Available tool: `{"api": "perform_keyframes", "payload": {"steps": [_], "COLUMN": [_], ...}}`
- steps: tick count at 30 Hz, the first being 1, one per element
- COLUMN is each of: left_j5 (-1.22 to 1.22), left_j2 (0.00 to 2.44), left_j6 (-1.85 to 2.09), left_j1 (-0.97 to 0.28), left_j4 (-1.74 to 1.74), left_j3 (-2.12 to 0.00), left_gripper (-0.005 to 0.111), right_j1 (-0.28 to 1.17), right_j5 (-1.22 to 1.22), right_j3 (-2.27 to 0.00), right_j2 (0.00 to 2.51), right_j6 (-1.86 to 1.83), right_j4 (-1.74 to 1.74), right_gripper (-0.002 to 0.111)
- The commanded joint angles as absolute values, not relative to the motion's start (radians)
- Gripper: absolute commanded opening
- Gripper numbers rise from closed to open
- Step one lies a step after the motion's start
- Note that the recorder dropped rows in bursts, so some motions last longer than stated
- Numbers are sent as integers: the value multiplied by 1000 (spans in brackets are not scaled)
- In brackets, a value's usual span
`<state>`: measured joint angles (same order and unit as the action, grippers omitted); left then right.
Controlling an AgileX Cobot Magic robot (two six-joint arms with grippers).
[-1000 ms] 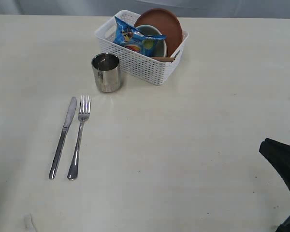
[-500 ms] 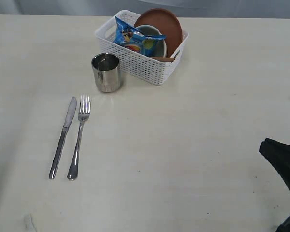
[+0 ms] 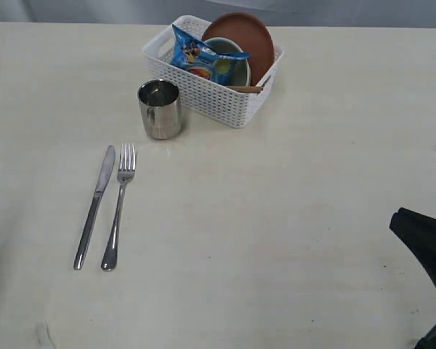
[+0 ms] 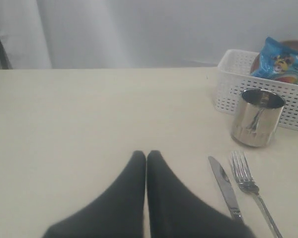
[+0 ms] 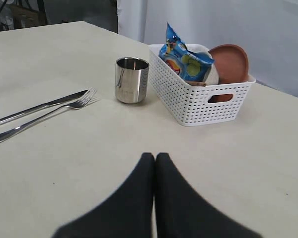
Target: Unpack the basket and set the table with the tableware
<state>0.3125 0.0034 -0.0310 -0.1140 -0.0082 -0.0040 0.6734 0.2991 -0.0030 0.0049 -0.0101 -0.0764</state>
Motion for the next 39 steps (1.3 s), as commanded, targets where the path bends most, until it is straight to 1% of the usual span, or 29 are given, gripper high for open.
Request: {"api": "perform_keyframes", "payload": {"steps": [1,27,30,33,34,36,37,39], "left_j5": [320,320,320,320,320,320,320,320], "left_j2": [0,0,0,0,0,0,0,0], "left_j6": [-30,-30,-30,-30,-30,-30,-30,-30], "left_j1": [-112,-112,-112,-112,-112,-112,-112,-112], "left_j4": [-7,0,0,0,0,0,0,0], "left_j3": [0,0,0,0,0,0,0,0], "left_gripper": [0,0,0,0,0,0,0,0], "right_j1": [678,678,678,678,678,678,678,678], "right_j5": [298,273,164,-98,-228,-381,-445,-493], "right_j3": [0,0,0,0,0,0,0,0], "right_j2": [0,0,0,0,0,0,0,0], "right_j6": [-12,-16,-80,13,31,26,32,63], "right_j4": [-80,-80,-97,11,59,133,208,459], "right_gripper": [0,0,0,0,0,0,0,0]}}
